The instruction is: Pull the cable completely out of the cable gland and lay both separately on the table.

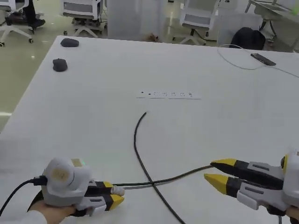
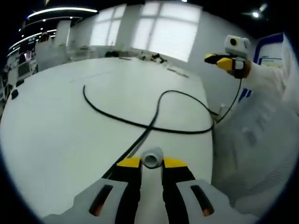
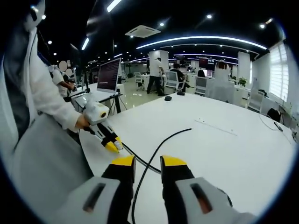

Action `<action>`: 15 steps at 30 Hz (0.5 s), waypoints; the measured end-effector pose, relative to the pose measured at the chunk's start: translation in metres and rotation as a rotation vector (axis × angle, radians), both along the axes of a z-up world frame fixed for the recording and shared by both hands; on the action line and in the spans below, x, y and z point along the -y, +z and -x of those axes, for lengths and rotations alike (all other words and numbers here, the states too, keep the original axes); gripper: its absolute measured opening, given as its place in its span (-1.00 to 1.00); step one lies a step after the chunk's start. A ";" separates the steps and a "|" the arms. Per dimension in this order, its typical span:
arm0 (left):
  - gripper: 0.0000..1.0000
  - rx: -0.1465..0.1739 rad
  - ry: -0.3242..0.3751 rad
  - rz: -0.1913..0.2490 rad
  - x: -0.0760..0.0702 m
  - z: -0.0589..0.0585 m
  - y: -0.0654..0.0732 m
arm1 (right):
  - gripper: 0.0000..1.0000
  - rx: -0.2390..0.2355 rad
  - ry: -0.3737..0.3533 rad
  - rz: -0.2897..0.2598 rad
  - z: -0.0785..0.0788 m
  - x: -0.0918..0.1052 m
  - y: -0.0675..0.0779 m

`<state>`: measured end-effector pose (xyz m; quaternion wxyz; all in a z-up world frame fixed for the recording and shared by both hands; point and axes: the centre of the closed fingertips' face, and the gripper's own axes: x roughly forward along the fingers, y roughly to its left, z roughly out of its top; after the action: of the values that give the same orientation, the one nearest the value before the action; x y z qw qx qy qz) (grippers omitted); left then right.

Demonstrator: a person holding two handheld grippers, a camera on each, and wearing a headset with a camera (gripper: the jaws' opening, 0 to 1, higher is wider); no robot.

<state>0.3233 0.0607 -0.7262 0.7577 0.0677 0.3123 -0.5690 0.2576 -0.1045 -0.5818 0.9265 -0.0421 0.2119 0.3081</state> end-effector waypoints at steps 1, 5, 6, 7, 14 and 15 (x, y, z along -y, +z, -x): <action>-0.67 0.003 0.003 -0.006 -0.001 -0.001 -0.002 | -0.58 -0.003 -0.007 -0.002 0.001 0.003 -0.002; -0.67 -0.007 0.028 -0.035 -0.005 -0.004 -0.011 | -0.58 -0.015 -0.030 -0.010 0.004 0.010 -0.006; -0.67 -0.013 0.038 -0.044 -0.007 -0.005 -0.015 | -0.58 -0.017 -0.033 -0.011 0.005 0.010 -0.007; -0.67 -0.022 0.048 -0.047 -0.008 -0.005 -0.017 | -0.58 -0.019 -0.037 -0.013 0.004 0.011 -0.008; -0.66 -0.029 0.068 -0.082 -0.015 -0.003 -0.024 | -0.58 -0.021 -0.045 -0.035 -0.002 0.011 -0.015; -0.66 -0.031 0.079 -0.085 -0.016 -0.005 -0.024 | -0.58 -0.022 -0.046 -0.038 -0.003 0.011 -0.016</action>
<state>0.3279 0.0768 -0.7504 0.7713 0.0789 0.3503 -0.5256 0.2605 -0.1151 -0.5976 0.9315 -0.0163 0.2174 0.2912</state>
